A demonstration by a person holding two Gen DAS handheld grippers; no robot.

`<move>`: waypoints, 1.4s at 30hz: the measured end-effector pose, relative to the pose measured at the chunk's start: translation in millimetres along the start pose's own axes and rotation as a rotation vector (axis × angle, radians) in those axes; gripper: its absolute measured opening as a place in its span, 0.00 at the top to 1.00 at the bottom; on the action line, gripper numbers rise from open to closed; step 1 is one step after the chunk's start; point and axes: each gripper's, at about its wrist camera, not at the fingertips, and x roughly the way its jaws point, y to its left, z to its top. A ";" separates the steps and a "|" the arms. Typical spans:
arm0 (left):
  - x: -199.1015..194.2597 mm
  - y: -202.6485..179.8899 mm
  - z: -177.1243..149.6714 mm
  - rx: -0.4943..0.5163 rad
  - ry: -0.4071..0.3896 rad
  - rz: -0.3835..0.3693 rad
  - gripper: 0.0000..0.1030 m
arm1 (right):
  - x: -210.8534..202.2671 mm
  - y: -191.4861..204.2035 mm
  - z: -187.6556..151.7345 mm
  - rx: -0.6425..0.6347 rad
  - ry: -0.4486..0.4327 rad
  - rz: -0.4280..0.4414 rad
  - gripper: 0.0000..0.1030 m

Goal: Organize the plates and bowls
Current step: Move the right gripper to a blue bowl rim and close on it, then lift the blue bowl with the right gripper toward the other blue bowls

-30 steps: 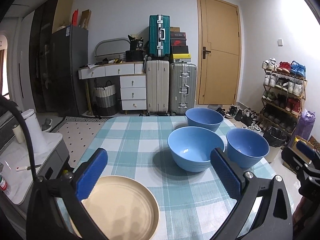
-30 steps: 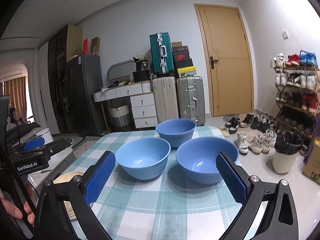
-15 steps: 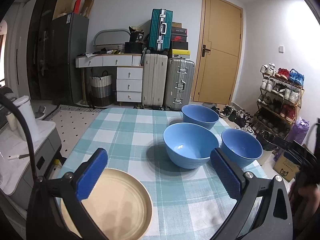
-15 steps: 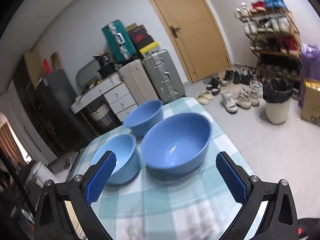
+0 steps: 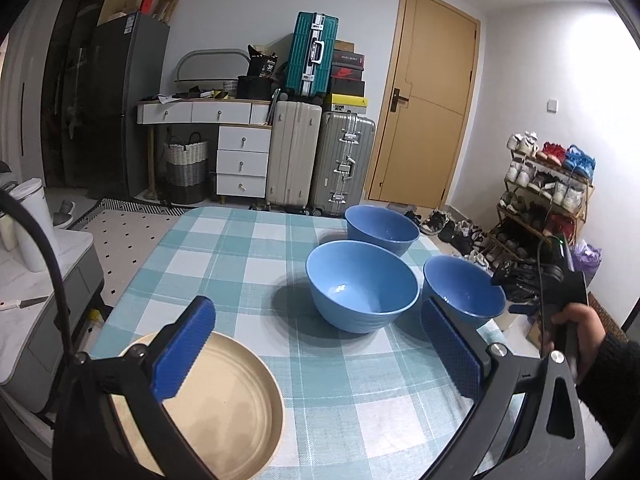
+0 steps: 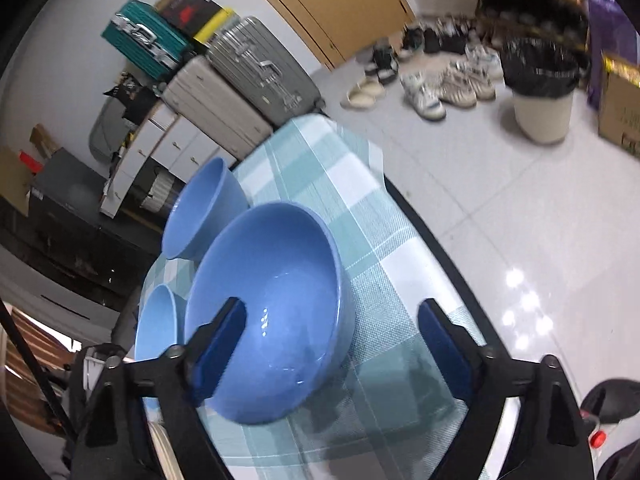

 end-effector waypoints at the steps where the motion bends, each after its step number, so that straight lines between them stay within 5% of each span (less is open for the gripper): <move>1: 1.3 -1.2 -0.7 0.006 0.005 0.002 0.00 | 5.7 0.2 -0.4 0.003 0.015 0.003 0.22; 6: 2.3 -3.8 -1.3 0.016 0.012 -0.005 0.00 | 20.2 5.0 -3.8 0.001 0.035 -0.027 0.24; 16: 8.3 -7.2 -3.2 0.027 0.031 -0.003 0.00 | 40.0 3.9 -3.0 0.050 0.065 -0.043 0.71; 24: 8.4 -6.6 -3.4 0.027 0.033 0.000 0.00 | 35.8 7.8 -4.2 0.034 0.075 -0.108 0.87; 42: 8.1 -2.7 -5.0 0.006 0.044 -0.019 0.00 | 20.4 6.9 -41.3 -0.032 0.141 -0.067 0.90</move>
